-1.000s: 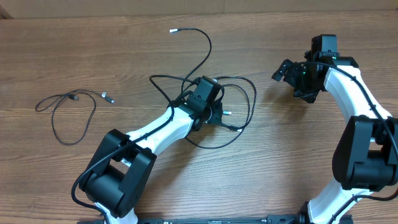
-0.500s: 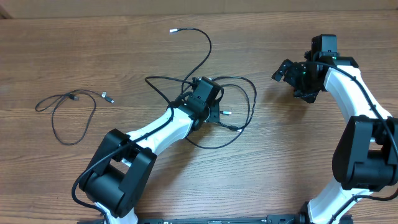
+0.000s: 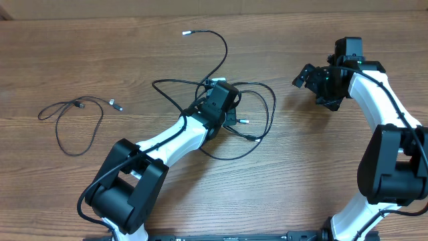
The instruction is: Untangle cables
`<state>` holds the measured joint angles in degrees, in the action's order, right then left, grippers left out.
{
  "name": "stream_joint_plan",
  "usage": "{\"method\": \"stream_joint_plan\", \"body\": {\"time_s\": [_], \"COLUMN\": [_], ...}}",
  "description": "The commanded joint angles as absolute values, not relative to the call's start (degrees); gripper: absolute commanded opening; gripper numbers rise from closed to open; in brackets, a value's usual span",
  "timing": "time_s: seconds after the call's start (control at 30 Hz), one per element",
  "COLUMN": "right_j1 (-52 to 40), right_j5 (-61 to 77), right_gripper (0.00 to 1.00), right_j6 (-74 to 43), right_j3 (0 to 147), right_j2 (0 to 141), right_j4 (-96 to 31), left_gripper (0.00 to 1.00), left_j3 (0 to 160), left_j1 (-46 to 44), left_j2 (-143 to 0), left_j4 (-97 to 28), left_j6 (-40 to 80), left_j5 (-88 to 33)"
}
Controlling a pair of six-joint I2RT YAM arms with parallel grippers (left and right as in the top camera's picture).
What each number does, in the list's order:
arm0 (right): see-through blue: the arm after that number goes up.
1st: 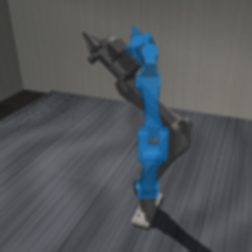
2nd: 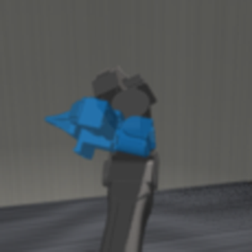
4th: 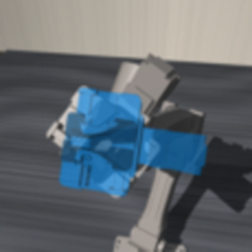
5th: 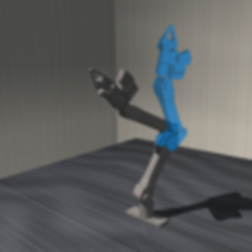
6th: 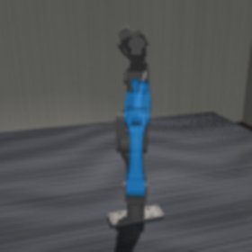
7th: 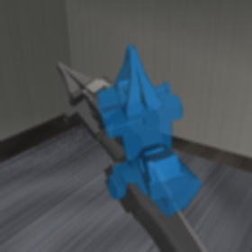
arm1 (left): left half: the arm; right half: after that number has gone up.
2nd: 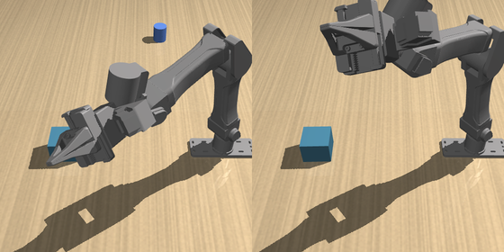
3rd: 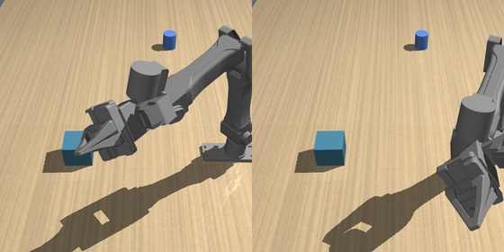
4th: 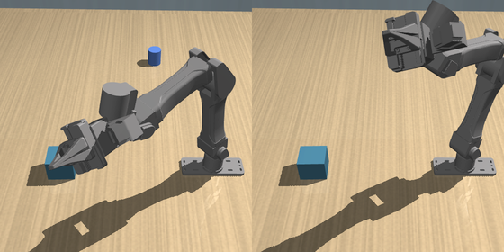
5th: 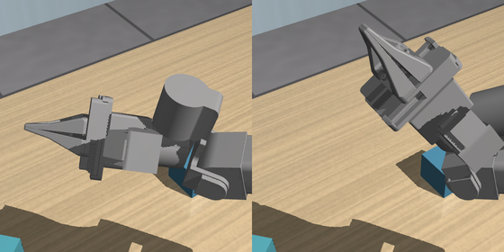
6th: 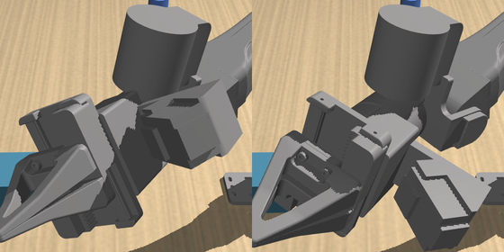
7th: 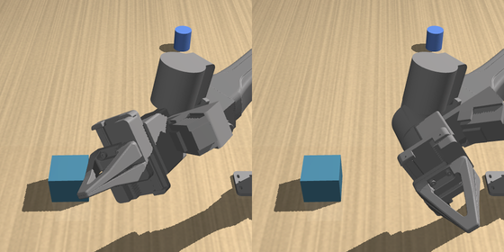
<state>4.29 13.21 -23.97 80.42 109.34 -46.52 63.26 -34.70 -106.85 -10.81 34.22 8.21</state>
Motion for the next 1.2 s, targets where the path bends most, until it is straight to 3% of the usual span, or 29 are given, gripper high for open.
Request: {"method": "stream_joint_plan", "body": {"time_s": [0.0, 0.67, 0.87, 1.1, 1.17], "right_j1": [4.3, 4.3, 4.3, 4.3, 4.3], "right_j5": [12.9, 12.9, 12.9, 12.9, 12.9], "right_gripper": [1.00, 1.00, 1.00, 1.00, 1.00], "right_j6": [-24.0, -24.0, -24.0, -24.0, -24.0], "right_j3": [81.3, 81.3, 81.3, 81.3, 81.3], "right_j2": [107.9, 107.9, 107.9, 107.9, 107.9], "right_j4": [-46.4, -46.4, -46.4, -46.4, -46.4], "left_gripper": [0.16, 0.20, 0.32, 0.36, 0.43], "left_j3": [63.0, 63.0, 63.0, 63.0, 63.0], "left_j1": [-35.1, -35.2, -35.2, -35.2, -35.2], "left_j2": [-107.6, -107.6, -107.6, -107.6, -107.6], "left_j4": [-11.4, -21.9, -22.3, -23.4, -24.2], "left_j6": [35.0, 38.9, 39.5, 41.1, 42.4], "left_j5": [7.3, 3.9, 5.7, 5.5, 5.0]}}
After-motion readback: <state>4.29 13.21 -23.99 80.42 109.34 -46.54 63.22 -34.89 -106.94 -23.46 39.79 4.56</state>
